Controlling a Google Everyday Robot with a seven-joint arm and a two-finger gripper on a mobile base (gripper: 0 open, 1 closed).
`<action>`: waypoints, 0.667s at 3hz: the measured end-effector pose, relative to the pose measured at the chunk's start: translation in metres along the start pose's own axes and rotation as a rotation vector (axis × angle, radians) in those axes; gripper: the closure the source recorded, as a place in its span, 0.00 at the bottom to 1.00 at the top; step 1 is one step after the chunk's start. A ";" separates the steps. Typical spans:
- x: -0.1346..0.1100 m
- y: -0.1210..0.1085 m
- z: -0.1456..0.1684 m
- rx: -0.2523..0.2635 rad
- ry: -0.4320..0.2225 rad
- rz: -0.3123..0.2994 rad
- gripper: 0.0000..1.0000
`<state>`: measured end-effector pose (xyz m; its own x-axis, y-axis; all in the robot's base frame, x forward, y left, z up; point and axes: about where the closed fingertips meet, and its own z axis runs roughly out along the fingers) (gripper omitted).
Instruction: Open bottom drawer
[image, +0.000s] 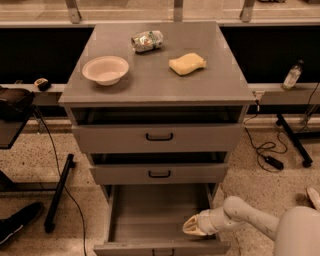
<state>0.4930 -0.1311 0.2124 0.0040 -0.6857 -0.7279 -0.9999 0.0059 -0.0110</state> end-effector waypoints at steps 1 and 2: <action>-0.017 -0.014 -0.035 0.081 0.002 -0.035 1.00; -0.018 -0.016 -0.039 0.087 0.004 -0.037 0.82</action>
Offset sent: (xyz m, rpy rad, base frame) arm 0.0111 -0.0115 0.0301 -0.0015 -0.0682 -0.0295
